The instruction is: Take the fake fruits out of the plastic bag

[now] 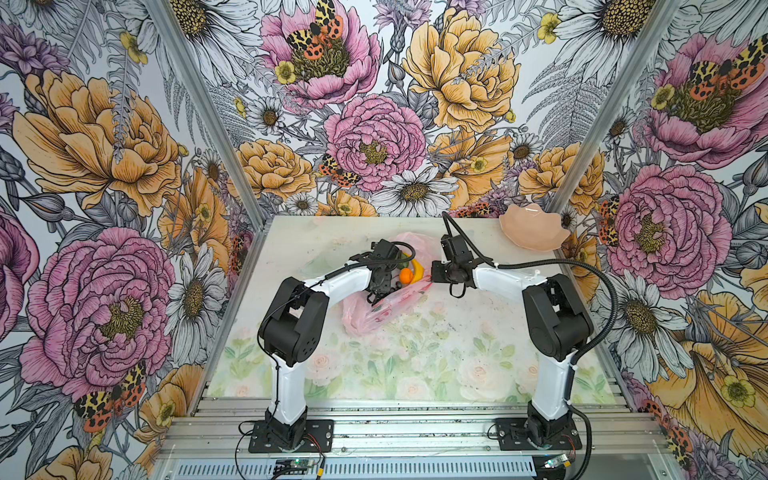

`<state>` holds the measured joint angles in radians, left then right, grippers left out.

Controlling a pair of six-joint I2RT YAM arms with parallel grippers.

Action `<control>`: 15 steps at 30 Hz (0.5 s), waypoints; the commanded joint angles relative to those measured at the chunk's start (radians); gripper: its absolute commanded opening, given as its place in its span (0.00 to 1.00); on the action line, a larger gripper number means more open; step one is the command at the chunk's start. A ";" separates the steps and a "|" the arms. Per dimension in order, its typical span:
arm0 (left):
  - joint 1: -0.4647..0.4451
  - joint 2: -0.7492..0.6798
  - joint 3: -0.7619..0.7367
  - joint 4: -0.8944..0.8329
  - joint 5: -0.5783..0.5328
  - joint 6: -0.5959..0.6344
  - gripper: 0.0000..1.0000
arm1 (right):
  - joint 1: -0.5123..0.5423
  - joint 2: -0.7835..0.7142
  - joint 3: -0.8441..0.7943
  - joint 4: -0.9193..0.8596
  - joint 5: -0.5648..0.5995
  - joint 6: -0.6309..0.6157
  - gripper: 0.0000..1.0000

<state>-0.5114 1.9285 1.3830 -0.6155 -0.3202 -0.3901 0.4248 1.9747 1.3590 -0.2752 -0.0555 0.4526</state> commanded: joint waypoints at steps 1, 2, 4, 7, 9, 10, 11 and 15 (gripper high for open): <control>0.051 -0.130 -0.093 0.041 -0.017 -0.035 0.41 | 0.027 0.070 0.086 0.012 -0.038 -0.053 0.00; 0.065 -0.174 -0.126 0.062 -0.007 -0.045 0.37 | 0.033 0.087 0.108 0.011 -0.046 -0.064 0.00; 0.100 -0.254 -0.210 0.112 0.032 -0.068 0.34 | 0.052 0.141 0.175 0.011 -0.064 -0.083 0.00; 0.138 -0.358 -0.328 0.188 0.104 -0.089 0.34 | 0.083 0.207 0.268 0.008 -0.096 -0.092 0.00; 0.160 -0.411 -0.388 0.203 0.157 -0.111 0.31 | 0.101 0.251 0.331 -0.001 -0.108 -0.094 0.00; 0.172 -0.439 -0.419 0.213 0.171 -0.122 0.28 | 0.111 0.273 0.364 -0.007 -0.112 -0.096 0.00; 0.182 -0.463 -0.446 0.215 0.177 -0.131 0.25 | 0.117 0.292 0.392 -0.012 -0.113 -0.099 0.00; 0.238 -0.583 -0.560 0.238 0.201 -0.166 0.17 | 0.131 0.372 0.506 -0.032 -0.128 -0.109 0.00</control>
<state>-0.3054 1.4090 0.8700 -0.4232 -0.1753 -0.5129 0.5461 2.3035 1.7931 -0.2920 -0.1520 0.3679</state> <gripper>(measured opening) 0.174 0.048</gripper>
